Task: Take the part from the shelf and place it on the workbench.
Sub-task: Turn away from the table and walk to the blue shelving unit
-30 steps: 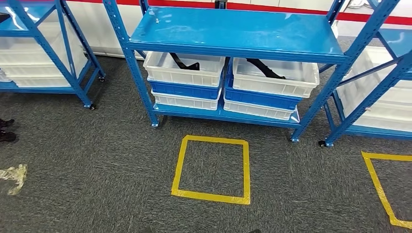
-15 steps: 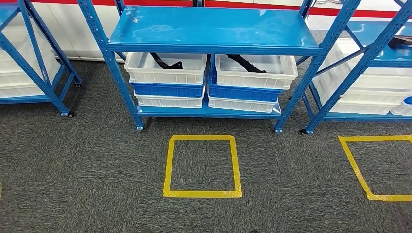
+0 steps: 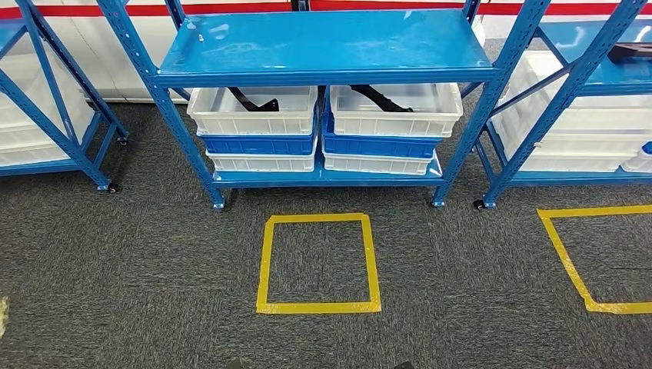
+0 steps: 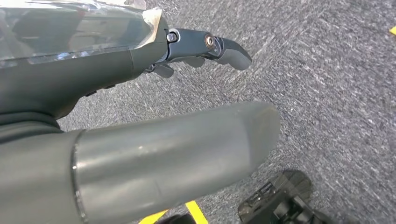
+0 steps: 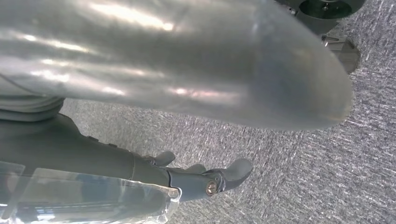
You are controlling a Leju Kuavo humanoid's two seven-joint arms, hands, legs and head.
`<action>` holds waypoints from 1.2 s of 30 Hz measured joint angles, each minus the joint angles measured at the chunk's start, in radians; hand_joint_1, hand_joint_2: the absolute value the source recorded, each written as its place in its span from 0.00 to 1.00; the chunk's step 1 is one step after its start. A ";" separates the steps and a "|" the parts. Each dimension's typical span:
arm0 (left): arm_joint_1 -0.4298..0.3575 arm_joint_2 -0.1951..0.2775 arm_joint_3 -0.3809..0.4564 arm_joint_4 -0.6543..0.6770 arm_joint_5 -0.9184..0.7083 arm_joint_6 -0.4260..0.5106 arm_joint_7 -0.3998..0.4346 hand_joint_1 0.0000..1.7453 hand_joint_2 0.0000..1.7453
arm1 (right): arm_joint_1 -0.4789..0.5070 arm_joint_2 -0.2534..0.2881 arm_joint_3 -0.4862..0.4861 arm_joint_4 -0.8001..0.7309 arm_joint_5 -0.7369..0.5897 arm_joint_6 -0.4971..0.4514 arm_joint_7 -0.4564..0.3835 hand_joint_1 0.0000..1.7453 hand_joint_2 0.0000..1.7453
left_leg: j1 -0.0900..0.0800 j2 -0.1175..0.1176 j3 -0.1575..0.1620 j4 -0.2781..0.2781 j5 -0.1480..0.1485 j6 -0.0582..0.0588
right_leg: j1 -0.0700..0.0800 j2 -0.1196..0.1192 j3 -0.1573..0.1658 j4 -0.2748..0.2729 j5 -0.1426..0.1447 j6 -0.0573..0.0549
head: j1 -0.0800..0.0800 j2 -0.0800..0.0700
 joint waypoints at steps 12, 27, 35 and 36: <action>-0.001 0.000 0.000 0.000 -0.001 -0.003 0.003 0.00 0.00 | 0.001 -0.001 -0.021 0.000 0.012 -0.001 -0.001 0.00 0.00 | -0.005 0.001 0.000 0.000 0.002 -0.008 | -0.003 0.000 0.001 0.000 0.002 -0.003 | 0.000 0.000; -0.002 0.000 0.000 0.000 -0.003 -0.010 0.007 0.00 0.00 | 0.006 -0.001 -0.040 0.000 0.017 -0.007 -0.004 0.00 0.00 | -0.007 0.001 0.000 0.001 0.001 -0.008 | -0.005 0.000 0.000 0.000 0.002 -0.003 | 0.000 0.000; -0.002 0.000 0.000 -0.001 -0.003 -0.010 0.009 0.00 0.00 | 0.006 0.000 -0.046 0.000 0.027 -0.007 -0.004 0.00 0.00 | -0.008 0.001 -0.001 0.003 0.000 -0.007 | -0.009 0.000 0.001 -0.002 0.003 -0.001 | 0.000 0.000; -0.002 0.001 0.000 -0.001 -0.003 -0.010 0.009 0.00 0.00 | 0.006 0.000 -0.047 0.000 0.029 -0.007 -0.004 0.00 0.00 | -0.009 0.001 -0.002 0.004 -0.001 -0.003 | -0.012 0.000 0.002 -0.004 0.005 0.002 | 0.000 0.000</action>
